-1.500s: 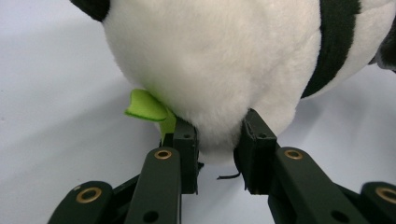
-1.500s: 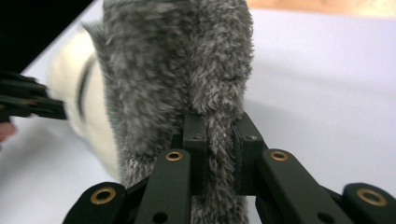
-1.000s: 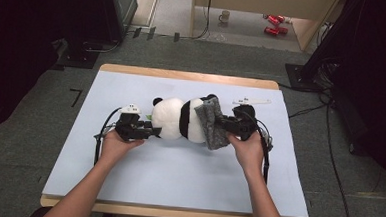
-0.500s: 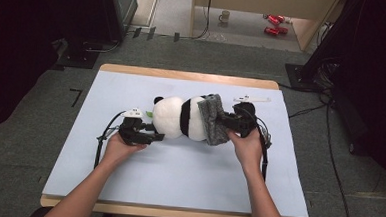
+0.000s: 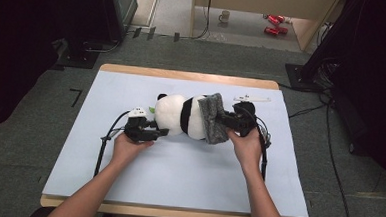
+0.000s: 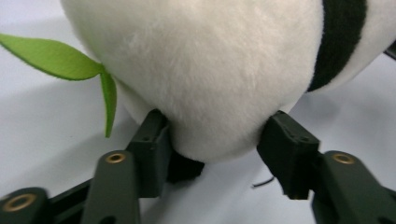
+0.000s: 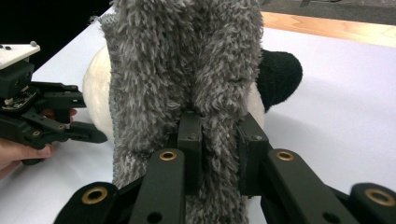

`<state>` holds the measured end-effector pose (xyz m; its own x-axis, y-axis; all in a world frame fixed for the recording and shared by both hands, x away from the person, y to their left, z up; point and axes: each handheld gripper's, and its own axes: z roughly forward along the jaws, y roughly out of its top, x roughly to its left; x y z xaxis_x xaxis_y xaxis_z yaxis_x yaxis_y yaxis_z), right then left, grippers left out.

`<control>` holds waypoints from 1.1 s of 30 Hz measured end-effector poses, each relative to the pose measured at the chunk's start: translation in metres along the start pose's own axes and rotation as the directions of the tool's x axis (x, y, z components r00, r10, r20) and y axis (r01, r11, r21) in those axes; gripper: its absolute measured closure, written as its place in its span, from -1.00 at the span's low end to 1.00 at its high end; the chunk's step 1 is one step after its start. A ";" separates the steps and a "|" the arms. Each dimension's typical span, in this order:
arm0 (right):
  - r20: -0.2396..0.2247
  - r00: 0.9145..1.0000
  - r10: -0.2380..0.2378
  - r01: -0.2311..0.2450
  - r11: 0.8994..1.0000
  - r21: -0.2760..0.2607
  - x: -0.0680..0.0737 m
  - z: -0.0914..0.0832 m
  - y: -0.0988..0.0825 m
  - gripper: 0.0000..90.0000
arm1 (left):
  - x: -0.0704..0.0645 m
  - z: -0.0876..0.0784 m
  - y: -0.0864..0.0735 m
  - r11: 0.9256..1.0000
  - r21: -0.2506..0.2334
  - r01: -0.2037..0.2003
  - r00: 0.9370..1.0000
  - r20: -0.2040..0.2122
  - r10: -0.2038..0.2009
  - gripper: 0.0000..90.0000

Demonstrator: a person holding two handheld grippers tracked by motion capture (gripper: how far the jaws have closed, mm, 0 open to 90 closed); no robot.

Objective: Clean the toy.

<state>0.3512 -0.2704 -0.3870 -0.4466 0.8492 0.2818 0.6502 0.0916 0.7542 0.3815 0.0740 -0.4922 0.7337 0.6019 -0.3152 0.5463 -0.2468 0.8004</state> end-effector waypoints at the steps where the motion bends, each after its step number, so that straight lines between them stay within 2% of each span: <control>1: 0.000 1.000 0.002 -0.002 1.000 -0.001 0.000 0.000 0.000 0.69 | -0.001 -0.001 0.001 1.000 0.004 0.008 1.000 -0.009 -0.008 0.13; 5: -0.010 1.000 0.015 -0.015 1.000 -0.004 0.000 -0.002 0.000 0.68 | -0.006 -0.005 0.004 1.000 0.020 0.015 1.000 -0.010 -0.015 0.54; 6: -0.011 1.000 0.016 -0.016 1.000 -0.005 -0.001 -0.003 0.001 0.69 | -0.005 -0.005 0.004 0.999 0.028 0.018 1.000 0.010 -0.018 0.58; 11: -0.030 0.999 0.030 -0.031 0.999 -0.021 0.001 -0.013 0.005 0.73 | -0.012 -0.014 0.008 0.999 0.038 0.009 0.999 0.043 -0.010 0.67; 15: -0.085 0.996 -0.008 0.005 0.999 -0.039 0.019 -0.027 0.016 0.76 | -0.022 -0.024 0.010 0.996 0.070 0.055 0.996 0.064 -0.060 0.69; 18: -0.118 0.992 -0.041 0.037 0.999 -0.038 0.036 -0.033 0.022 0.79 | -0.031 -0.034 0.011 0.994 0.085 0.066 0.995 0.067 -0.072 0.69; 21: -0.169 0.984 -0.061 0.057 0.998 -0.033 0.055 -0.034 0.025 0.80 | -0.037 -0.042 0.011 0.993 0.086 0.079 0.993 0.077 -0.085 0.69; 26: -0.238 0.969 -0.070 0.072 0.997 0.001 0.075 -0.020 0.022 0.80 | -0.042 -0.041 0.006 0.993 0.081 0.091 0.992 0.080 -0.098 0.69; 28: -0.247 0.966 -0.071 0.076 0.997 0.012 0.079 -0.015 0.021 0.80 | -0.042 -0.041 0.006 0.993 0.083 0.088 0.992 0.079 -0.095 0.69; 29: -0.253 0.964 -0.081 0.093 0.995 0.034 0.085 -0.005 0.017 0.80 | -0.043 -0.039 0.005 0.993 0.080 0.086 0.993 0.075 -0.092 0.68; 31: -0.265 0.961 -0.075 0.091 0.995 0.050 0.089 0.002 0.014 0.80 | -0.044 -0.039 0.005 0.994 0.076 0.082 0.993 0.074 -0.088 0.68; 33: -0.293 0.954 -0.064 0.088 0.994 0.071 0.092 0.014 0.009 0.80 | -0.046 -0.038 0.005 0.995 0.070 0.077 0.994 0.073 -0.082 0.68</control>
<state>0.3245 -0.1844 -0.3624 -0.6475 0.6520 0.3945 0.6501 0.2026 0.7323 0.3350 0.0741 -0.4543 0.7138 0.5633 -0.4160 0.6281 -0.2522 0.7361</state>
